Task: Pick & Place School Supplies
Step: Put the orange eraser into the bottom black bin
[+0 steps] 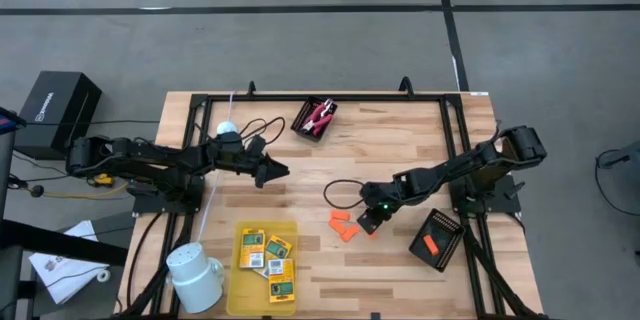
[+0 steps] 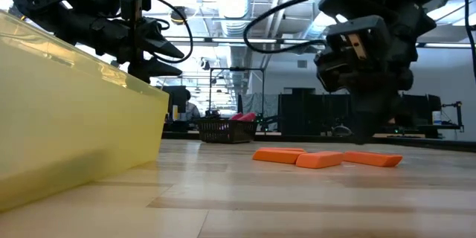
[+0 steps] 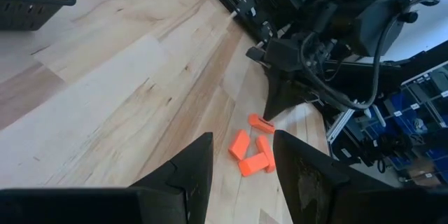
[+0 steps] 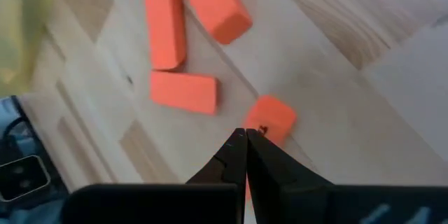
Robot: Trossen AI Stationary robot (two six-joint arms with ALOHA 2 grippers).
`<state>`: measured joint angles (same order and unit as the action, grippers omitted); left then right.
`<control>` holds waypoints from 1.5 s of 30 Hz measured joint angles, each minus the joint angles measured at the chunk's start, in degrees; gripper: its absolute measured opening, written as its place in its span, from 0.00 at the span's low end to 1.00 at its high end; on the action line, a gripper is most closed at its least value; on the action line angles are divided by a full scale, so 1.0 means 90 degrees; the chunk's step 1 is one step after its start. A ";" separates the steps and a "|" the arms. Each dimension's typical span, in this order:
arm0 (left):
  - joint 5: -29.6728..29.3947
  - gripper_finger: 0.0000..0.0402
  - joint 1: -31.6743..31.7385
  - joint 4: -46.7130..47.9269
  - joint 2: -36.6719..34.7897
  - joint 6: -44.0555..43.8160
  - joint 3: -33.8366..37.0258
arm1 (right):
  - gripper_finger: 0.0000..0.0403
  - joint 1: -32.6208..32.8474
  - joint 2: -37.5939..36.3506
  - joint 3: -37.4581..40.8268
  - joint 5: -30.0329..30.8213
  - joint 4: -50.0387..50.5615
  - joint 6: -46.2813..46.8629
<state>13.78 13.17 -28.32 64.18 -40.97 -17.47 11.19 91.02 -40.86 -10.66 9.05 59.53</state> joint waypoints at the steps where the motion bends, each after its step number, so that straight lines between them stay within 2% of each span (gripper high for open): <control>1: 0.0000 0.36 0.0000 0.0000 0.0000 0.0002 0.0000 | 0.00 0.0005 0.0000 0.0000 -0.0009 0.0094 0.0000; 33: 0.0000 0.36 0.0000 0.0003 0.0000 0.0009 0.0000 | 0.00 -0.0022 -0.0064 0.0236 -0.0503 0.0336 -0.0117; 40: 0.0000 0.36 0.0000 0.0002 0.0000 0.0002 0.0000 | 0.00 -0.0244 -0.0574 0.0228 -0.0309 -0.0207 -0.0136; 45: 0.0000 0.36 0.0000 0.0007 0.0000 0.0016 0.0000 | 0.00 -0.0186 -0.0448 0.0226 -0.0346 -0.0359 -0.0128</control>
<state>13.78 13.17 -28.25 64.18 -40.82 -17.47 9.52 86.99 -38.83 -13.77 5.81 58.38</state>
